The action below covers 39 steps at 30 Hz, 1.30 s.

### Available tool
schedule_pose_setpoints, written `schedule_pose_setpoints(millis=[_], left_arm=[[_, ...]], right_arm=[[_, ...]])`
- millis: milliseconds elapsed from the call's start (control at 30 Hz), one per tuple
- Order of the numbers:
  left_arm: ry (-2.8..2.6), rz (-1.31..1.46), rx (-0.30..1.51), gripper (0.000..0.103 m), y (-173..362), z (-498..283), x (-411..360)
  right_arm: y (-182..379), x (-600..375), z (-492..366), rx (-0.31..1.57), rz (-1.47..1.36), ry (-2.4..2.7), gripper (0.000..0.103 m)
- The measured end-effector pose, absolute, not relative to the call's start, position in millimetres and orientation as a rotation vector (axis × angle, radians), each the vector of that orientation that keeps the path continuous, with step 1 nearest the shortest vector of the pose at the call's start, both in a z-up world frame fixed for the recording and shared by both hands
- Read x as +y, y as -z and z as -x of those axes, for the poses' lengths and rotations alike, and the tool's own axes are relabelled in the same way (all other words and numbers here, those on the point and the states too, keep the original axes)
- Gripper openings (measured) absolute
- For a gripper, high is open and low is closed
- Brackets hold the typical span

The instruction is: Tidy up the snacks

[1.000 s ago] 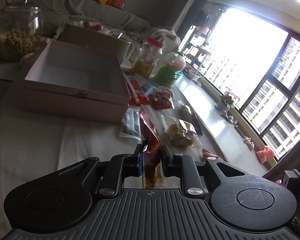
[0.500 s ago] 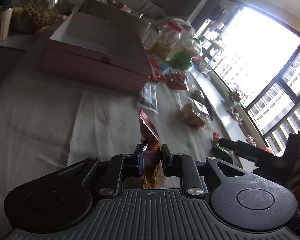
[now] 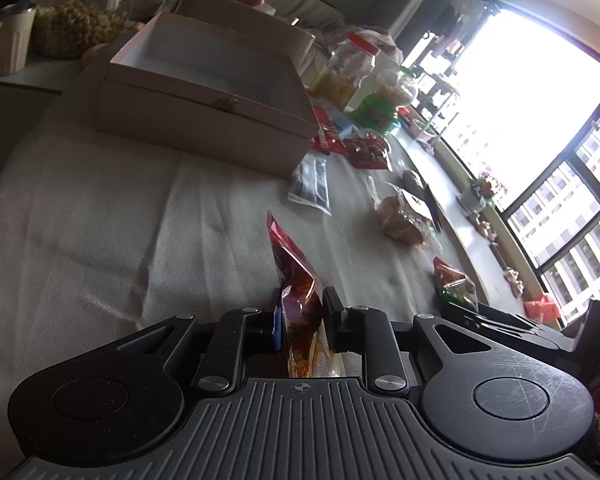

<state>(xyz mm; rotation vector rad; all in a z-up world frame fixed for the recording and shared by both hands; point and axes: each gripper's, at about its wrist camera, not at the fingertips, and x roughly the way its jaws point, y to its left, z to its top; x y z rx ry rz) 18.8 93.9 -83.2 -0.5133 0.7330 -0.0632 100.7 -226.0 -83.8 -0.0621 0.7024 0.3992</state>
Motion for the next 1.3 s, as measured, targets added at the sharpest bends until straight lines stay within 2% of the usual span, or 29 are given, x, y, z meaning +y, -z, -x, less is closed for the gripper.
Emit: schedule_pose_setpoints(millis=[167,367,467,800,967,1133,1300], left_arm=[[0.060,0.473,0.729,0.026,84.5,-19.4,89.2],[0.056,0.498,0.728,0.029,92.8,-19.0,93.8],[0.059,0.506,0.722,0.031,96.3,-18.3,94.8],[0.096,0.571,0.765,0.033,106.4,-21.2,97.8],[0.162,0.663,0.787,0.030,107.1,-20.0,100.7],[0.263,0.636,0.761,0.030,102.9,-20.5,86.0],[0.210,0.633,0.813,0.033,114.3,-29.4,78.8]], right_arm=[[74.6,-242.8,-106.6,0.691,-0.043,-0.381,0.086],[79.0,-225.3,-138.7,0.742,-0.089,-0.316,0.086],[77.9,-208.2,-134.1,0.729,-0.019,-0.363,0.055],[64.2,-181.1,-86.4,0.742,0.053,-0.625,0.054],[65.2,-161.5,-76.3,0.751,0.096,-0.706,0.054],[67.2,-146.5,-68.3,0.757,0.127,-0.765,0.054],[71.1,-147.0,-68.0,0.766,0.121,-0.765,0.054]])
